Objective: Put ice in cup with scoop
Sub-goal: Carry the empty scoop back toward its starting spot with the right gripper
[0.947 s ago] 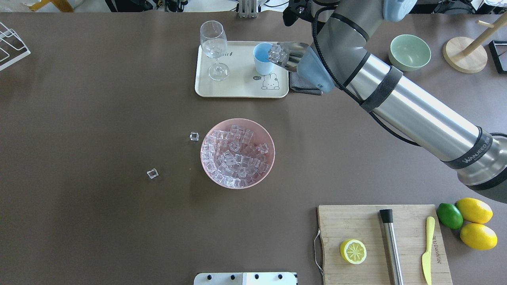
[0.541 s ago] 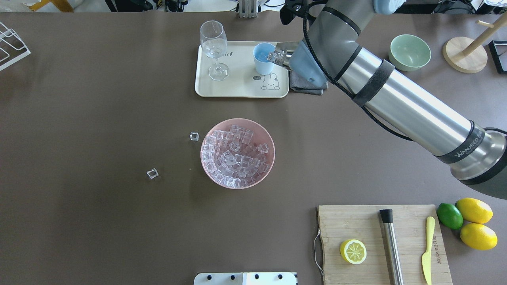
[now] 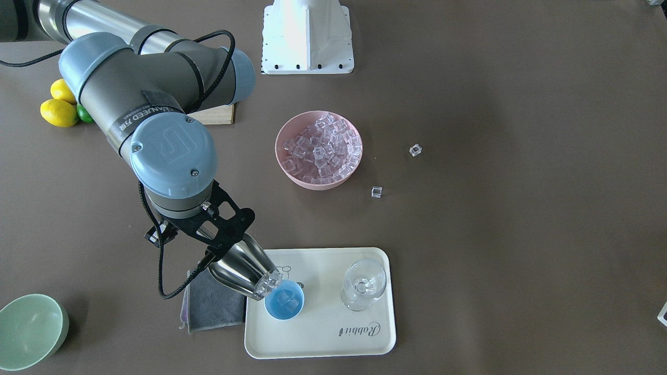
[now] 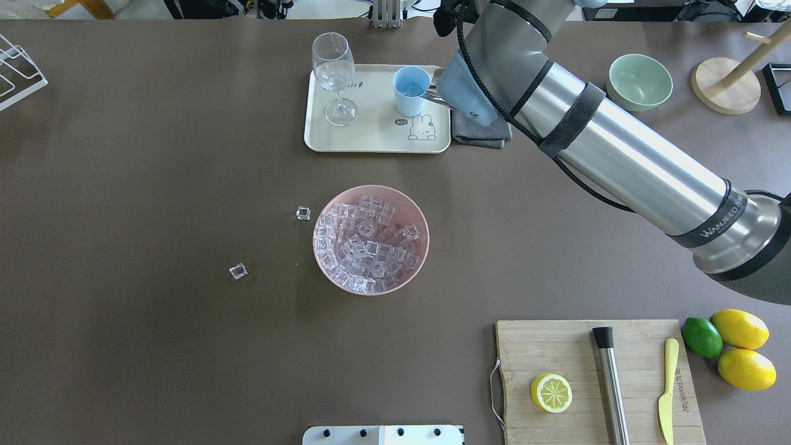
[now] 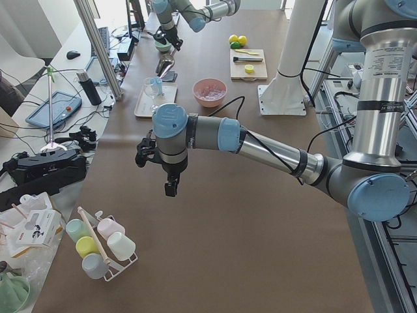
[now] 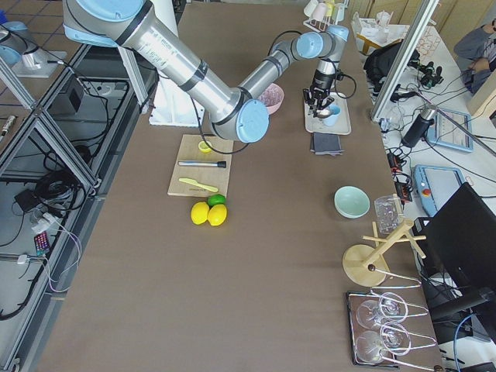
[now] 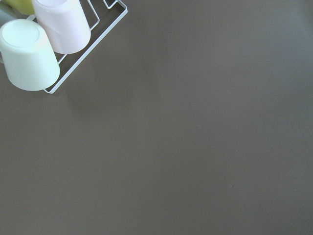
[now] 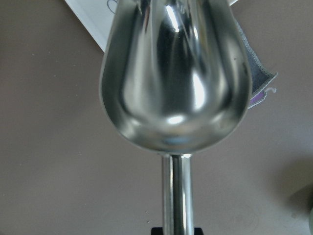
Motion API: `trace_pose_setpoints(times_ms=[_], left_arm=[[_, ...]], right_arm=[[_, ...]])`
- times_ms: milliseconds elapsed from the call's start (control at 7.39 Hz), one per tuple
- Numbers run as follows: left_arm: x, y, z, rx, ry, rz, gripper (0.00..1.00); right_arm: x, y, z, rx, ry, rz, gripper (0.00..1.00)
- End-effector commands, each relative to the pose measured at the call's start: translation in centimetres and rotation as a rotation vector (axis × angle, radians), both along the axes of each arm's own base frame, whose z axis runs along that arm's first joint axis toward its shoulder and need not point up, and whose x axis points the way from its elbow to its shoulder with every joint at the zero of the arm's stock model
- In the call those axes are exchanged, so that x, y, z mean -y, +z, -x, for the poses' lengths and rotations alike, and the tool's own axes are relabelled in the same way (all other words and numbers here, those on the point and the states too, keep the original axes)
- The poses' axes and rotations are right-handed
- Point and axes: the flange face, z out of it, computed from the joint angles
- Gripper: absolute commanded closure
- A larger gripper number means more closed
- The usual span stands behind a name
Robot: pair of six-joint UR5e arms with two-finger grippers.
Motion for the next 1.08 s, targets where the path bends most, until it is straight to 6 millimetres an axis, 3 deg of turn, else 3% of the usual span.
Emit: trace_pose_setpoints(times_ms=[0, 135, 271, 406, 541, 676, 947], left_arm=[[1.1, 0.2, -1.2, 0.002, 0.024, 0.012, 0.0], [0.8, 0.7, -1.1, 0.005, 0.023, 0.021, 0.0], [0.6, 1.9, -0.5, 0.039, 0.013, 0.043, 0.0], [0.9, 4.0, 0.1, 0.125, 0.014, 0.078, 0.0], [0.9, 7.3, 0.2, 0.128, 0.017, 0.146, 0.0], [1.0, 9.0, 0.3, 0.127, 0.019, 0.177, 0.0], [1.2, 8.6, 0.0, 0.123, 0.025, 0.168, 0.01]], right_arm=[[0.3, -1.0, 0.1, -0.021, -0.007, 0.002, 1.0], [0.0, -1.0, -0.3, -0.014, -0.013, -0.006, 1.0], [-1.0, 0.1, -3.7, 0.017, 0.026, -0.005, 1.0], [-2.1, 2.8, -8.9, 0.066, 0.106, 0.04, 1.0], [-5.5, 6.0, -12.8, 0.086, 0.226, 0.083, 1.0], [-8.8, 8.8, -16.3, 0.1, 0.393, 0.166, 1.0], [-13.6, 18.1, -22.5, 0.14, 0.66, 0.387, 1.0]])
